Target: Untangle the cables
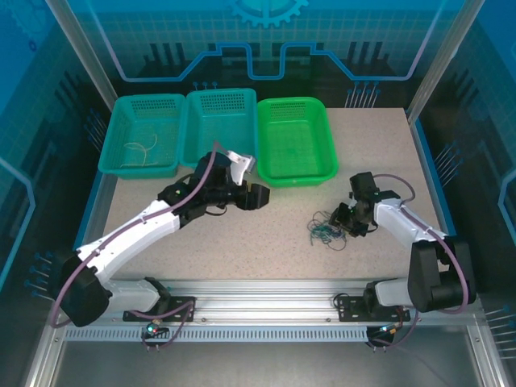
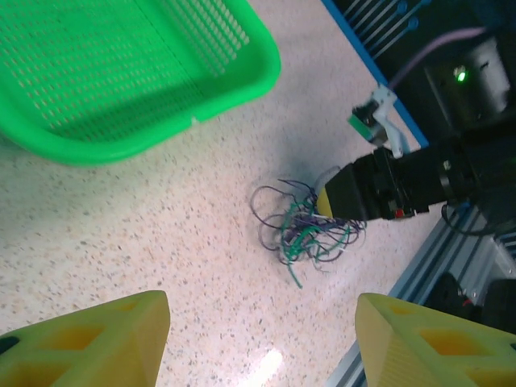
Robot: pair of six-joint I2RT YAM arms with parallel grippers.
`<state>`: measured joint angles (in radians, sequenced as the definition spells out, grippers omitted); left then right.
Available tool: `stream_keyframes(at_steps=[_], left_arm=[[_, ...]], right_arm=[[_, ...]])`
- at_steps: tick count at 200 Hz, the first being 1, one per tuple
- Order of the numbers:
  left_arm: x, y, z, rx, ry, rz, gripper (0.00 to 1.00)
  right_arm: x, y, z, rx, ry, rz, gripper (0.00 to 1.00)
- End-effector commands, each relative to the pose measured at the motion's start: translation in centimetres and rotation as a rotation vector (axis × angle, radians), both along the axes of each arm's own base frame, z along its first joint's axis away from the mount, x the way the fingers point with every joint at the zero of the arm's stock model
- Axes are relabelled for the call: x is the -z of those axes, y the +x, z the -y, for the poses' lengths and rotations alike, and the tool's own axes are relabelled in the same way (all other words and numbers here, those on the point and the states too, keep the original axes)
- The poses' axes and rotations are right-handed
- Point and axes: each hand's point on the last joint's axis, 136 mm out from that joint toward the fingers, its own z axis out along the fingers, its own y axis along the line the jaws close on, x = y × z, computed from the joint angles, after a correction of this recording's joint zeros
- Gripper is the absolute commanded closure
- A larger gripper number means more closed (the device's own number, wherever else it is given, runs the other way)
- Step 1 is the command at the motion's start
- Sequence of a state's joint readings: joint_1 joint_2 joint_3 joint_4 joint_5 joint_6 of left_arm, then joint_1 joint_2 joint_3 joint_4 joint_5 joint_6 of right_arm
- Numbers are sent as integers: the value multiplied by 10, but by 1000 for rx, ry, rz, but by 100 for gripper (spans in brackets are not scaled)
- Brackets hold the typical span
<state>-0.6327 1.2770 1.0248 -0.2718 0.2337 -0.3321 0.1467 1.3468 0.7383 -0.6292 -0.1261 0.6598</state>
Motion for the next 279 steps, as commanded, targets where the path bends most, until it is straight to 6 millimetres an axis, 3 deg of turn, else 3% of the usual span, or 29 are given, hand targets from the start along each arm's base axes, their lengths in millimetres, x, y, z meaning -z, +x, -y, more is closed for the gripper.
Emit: stream_keyframes(at_steps=[1, 12, 64, 94, 141, 153, 160, 169, 182, 188, 206, 229, 240, 254, 279], left_arm=[[8, -3, 0, 18, 23, 9, 36], [11, -4, -2, 17, 37, 2, 35], [26, -27, -12, 108, 99, -11, 30], [29, -38, -13, 177, 74, 8, 25], [32, -45, 16, 276, -90, -85, 20], [34, -43, 23, 284, -129, -103, 25], [37, -41, 25, 278, -140, -116, 34], [43, -38, 25, 260, -137, -135, 52], [51, -31, 22, 217, -107, -145, 90], [55, -29, 18, 192, -90, -150, 100], [69, -15, -6, 55, -40, -166, 100], [93, 4, -58, -179, -33, -250, 100], [97, 5, -72, -222, -50, -258, 100], [94, 2, -72, -203, -61, -232, 100], [95, 4, -60, -171, -105, -245, 100]], right_arm=[[-17, 9, -21, -127, 17, 84, 89], [-32, 12, -31, -207, 10, 139, 100], [-124, 12, -128, -685, 137, 537, 100], [-150, 4, -158, -838, 196, 641, 100], [-179, -11, -188, -963, 307, 731, 100], [-183, -9, -190, -946, 316, 748, 100], [-185, -8, -191, -939, 325, 758, 100], [-188, -8, -192, -930, 338, 769, 100], [-189, -5, -188, -897, 322, 784, 100], [-188, -1, -182, -864, 303, 789, 100], [-185, 17, -147, -678, 236, 803, 100], [-169, 37, -77, -340, 224, 772, 100], [-164, 39, -54, -252, 239, 766, 99], [-156, 35, -50, -256, 239, 742, 97], [-136, 25, -79, -372, 258, 639, 98]])
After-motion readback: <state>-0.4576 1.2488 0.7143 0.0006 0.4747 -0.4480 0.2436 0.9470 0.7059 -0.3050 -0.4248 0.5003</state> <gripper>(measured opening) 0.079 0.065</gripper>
